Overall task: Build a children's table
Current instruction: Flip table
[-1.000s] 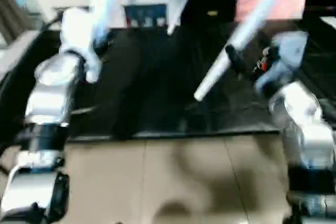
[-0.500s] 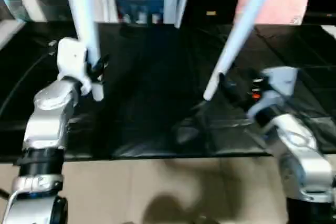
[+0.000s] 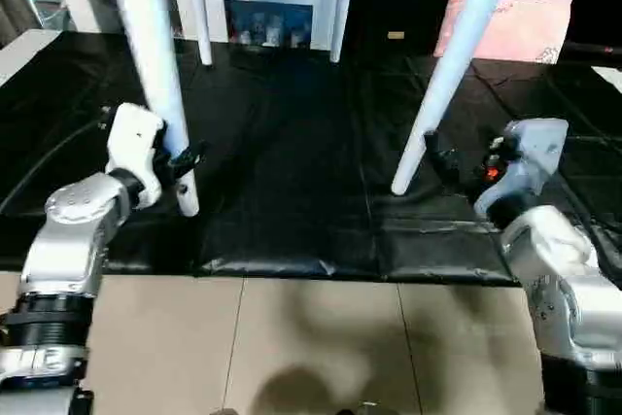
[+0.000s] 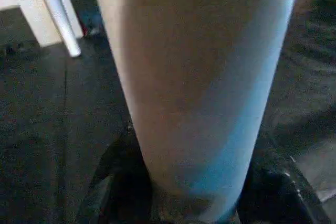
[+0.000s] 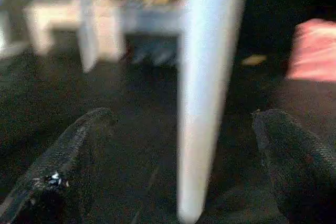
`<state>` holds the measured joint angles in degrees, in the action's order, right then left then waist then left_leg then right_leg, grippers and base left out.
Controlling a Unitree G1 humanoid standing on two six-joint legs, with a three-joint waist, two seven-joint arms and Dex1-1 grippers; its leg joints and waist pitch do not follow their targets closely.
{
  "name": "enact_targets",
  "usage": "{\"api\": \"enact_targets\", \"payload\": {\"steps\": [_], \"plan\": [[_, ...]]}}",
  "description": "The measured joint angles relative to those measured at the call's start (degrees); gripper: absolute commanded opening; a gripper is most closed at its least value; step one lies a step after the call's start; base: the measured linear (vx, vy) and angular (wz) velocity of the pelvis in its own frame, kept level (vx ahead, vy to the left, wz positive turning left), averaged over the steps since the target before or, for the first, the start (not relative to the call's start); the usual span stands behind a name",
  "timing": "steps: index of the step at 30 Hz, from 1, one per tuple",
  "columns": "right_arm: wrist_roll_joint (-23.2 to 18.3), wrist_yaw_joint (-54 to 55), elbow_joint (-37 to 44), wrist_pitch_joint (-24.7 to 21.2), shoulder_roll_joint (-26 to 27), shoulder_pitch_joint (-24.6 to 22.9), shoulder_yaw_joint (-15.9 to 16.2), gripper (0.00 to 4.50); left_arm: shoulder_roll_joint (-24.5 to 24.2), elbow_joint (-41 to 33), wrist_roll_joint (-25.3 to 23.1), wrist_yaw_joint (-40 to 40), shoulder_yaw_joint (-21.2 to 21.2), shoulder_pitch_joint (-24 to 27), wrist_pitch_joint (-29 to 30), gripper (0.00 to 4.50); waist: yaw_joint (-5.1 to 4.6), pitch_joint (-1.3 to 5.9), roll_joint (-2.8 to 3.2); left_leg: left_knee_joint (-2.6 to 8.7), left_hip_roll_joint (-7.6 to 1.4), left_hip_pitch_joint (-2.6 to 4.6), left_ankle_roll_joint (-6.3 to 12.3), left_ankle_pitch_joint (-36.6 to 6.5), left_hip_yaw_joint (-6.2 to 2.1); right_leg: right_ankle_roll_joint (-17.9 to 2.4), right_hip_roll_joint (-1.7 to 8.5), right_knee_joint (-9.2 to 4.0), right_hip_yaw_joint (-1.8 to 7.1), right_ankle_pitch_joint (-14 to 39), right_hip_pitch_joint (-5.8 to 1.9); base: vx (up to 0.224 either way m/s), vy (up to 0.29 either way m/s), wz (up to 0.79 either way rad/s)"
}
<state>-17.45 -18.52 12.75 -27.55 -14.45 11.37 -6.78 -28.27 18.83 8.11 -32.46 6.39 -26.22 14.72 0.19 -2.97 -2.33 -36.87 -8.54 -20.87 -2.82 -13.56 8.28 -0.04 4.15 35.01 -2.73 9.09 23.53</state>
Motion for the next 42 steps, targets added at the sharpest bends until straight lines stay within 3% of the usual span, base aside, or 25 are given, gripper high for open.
{"api": "enact_targets", "payload": {"steps": [4,7,8,11,16,18,22,24,27,29,32,37,42], "plan": [[-0.62,-4.81,0.40,-3.81,-2.70,-1.57,4.59,4.43,0.09,6.61,-1.35,0.77,-1.21,-4.06,-2.83,1.82,0.12,0.02,-0.04,0.07,-0.05,0.15,0.00,0.00,0.01,0.01,0.00,0.04,-0.03,0.01,-0.20,0.000,0.000,0.00],[-1.11,-6.00,0.78,-5.63,-2.83,-2.21,5.38,4.43,0.09,11.26,-2.06,1.81,-1.61,-6.71,-4.54,1.82,-0.04,0.03,-0.05,0.09,-0.09,0.22,-0.01,0.00,0.05,0.02,0.00,-0.01,-0.03,0.01,-0.29,0.000,0.000,0.00],[-1.11,-6.18,0.79,-5.96,-3.00,-2.36,5.48,4.50,0.09,12.85,-2.26,2.17,-1.68,-7.75,-5.06,2.23,-0.07,0.04,-0.06,0.09,-0.09,0.23,-0.02,0.01,0.06,0.02,0.00,-0.02,-0.03,0.01,-0.29,0.000,0.000,0.00],[-1.71,-6.60,2.29,-6.19,-3.11,-2.85,5.75,4.50,-0.80,15.42,-3.64,2.92,-1.34,-8.37,-6.05,2.34,-0.42,-0.01,0.07,0.10,-0.09,0.25,-0.02,0.01,0.08,0.05,0.00,-0.03,-0.01,0.03,-0.29,0.000,0.000,0.00],[-3.41,-5.71,4.71,-7.45,-1.93,-6.03,5.41,4.50,-0.71,9.16,1.11,1.51,2.93,-0.67,-2.22,2.79,-1.22,-0.08,0.20,0.25,-0.20,-0.08,-0.10,0.05,0.08,-0.17,-0.04,-0.01,-0.10,-0.03,-0.07,0.000,0.000,0.00],[-3.40,-5.49,5.03,-7.44,-1.62,-7.54,5.41,4.50,-0.27,4.14,4.56,0.77,5.31,2.86,-1.31,3.15,-0.95,-0.08,0.20,0.26,-0.32,-0.20,-0.14,0.09,0.11,-0.34,-0.08,-0.01,-0.23,0.09,0.09,0.027,-0.002,0.01],[-1.62,-3.63,4.77,-4.93,-0.25,-9.54,5.91,4.50,1.12,-5.21,7.99,1.79,9.25,9.44,-1.41,3.27,-0.41,-0.09,0.24,0.47,-0.39,-0.20,-0.09,0.04,0.25,-0.62,-0.08,-0.06,-0.33,0.31,0.13,0.000,0.000,0.00],[0.07,-2.47,4.47,-3.42,-0.06,-10.71,6.74,4.50,3.65,-10.86,8.45,4.94,11.48,14.09,-1.47,3.59,-0.11,-0.10,0.32,0.58,-0.42,-0.21,-0.09,0.04,0.31,-0.61,-0.08,-0.08,-0.34,0.35,0.06,0.000,0.000,0.00],[1.83,-0.11,4.03,-3.13,0.43,-12.28,6.97,4.50,6.93,-17.08,8.38,9.73,13.48,20.40,-0.57,3.59,0.03,-0.13,0.40,0.62,-0.52,-0.06,-0.13,0.05,0.34,-0.47,-0.09,-0.07,-0.39,0.47,-0.13,0.000,0.000,0.00],[2.57,1.61,3.61,-2.99,0.99,-12.84,6.54,4.50,9.27,-20.67,7.92,11.75,13.04,24.22,-0.59,3.59,0.04,-0.16,0.48,0.62,-0.52,0.00,-0.13,0.05,0.35,-0.10,-0.09,-0.07,-0.38,0.69,-0.23,0.000,0.000,0.00],[4.48,3.69,1.61,-0.06,2.40,-12.77,6.51,4.50,11.71,-25.12,1.93,16.87,8.79,29.23,-0.64,3.59,0.17,-0.18,0.49,0.61,-0.60,0.04,-0.14,0.05,0.35,-0.01,-0.09,-0.10,-0.41,0.75,-0.22,0.000,0.000,0.00],[6.18,3.78,-0.19,3.13,2.43,-11.66,7.62,4.50,17.47,-25.48,0.25,20.99,6.05,29.74,-2.66,3.59,0.02,-0.17,0.43,0.61,-0.66,-0.09,-0.14,0.05,0.40,0.01,-0.09,-0.12,-0.41,0.76,-0.28,0.000,0.000,0.00],[6.63,3.84,-0.55,3.18,2.40,-11.62,7.93,4.50,17.59,-25.52,0.25,21.52,5.68,29.74,-2.73,3.59,-0.30,-0.16,0.42,0.62,-0.68,-0.17,-0.14,0.05,0.34,0.04,-0.10,-0.12,-0.48,0.78,-0.28,0.000,0.000,0.00]]}}
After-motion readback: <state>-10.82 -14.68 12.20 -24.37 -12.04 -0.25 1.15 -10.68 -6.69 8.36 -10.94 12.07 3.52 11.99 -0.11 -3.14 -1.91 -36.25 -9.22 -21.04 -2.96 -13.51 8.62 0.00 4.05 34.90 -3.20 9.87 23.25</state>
